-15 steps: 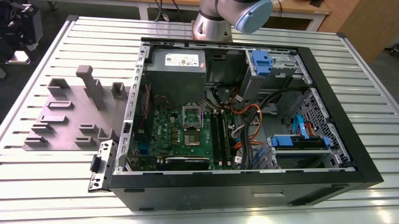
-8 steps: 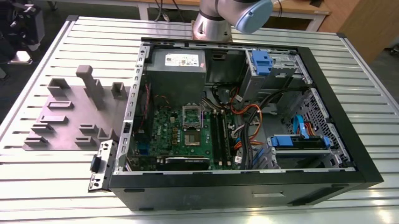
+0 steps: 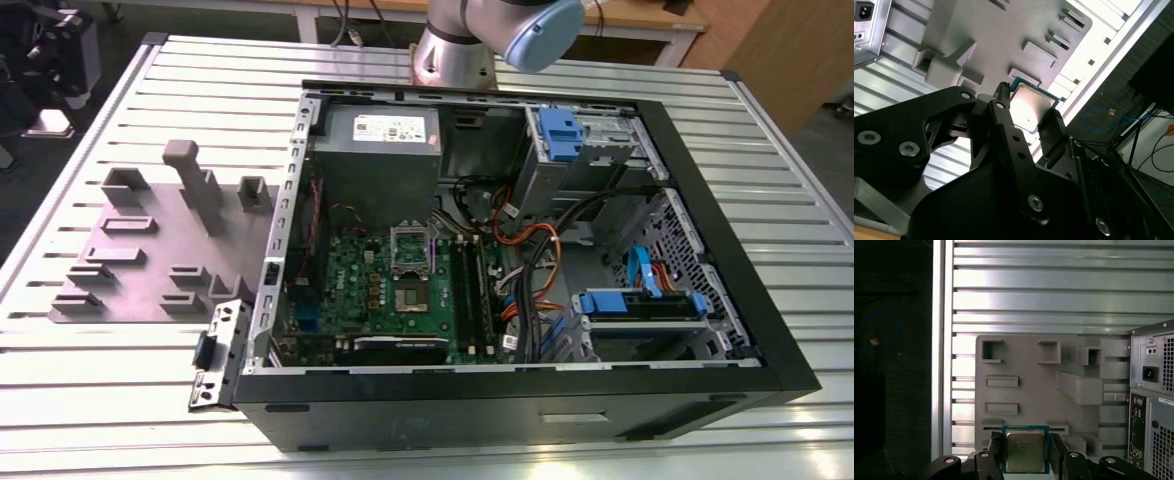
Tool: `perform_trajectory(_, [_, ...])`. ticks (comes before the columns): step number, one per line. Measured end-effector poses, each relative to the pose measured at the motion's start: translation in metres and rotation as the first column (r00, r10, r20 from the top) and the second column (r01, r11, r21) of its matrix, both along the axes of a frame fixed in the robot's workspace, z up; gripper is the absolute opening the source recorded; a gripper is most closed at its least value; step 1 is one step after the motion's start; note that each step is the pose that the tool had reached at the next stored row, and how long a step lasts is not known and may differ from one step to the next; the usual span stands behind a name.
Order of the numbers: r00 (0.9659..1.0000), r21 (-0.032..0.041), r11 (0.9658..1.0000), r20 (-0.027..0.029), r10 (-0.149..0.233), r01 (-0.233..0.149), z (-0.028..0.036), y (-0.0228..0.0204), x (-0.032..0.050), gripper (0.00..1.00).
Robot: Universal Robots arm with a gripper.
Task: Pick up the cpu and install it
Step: 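Pick up the cpu and move it towards the insertion slot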
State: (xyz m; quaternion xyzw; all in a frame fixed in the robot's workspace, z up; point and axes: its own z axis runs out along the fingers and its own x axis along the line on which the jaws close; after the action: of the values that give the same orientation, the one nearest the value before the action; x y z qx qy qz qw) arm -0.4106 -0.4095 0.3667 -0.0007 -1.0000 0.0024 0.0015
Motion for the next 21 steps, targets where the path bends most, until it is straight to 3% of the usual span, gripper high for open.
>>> perform_trajectory(21, [1.0000, 0.0000, 1.0000, 0.0000, 0.000, 0.000, 0.0000, 0.0000, 0.0090, 0.47])
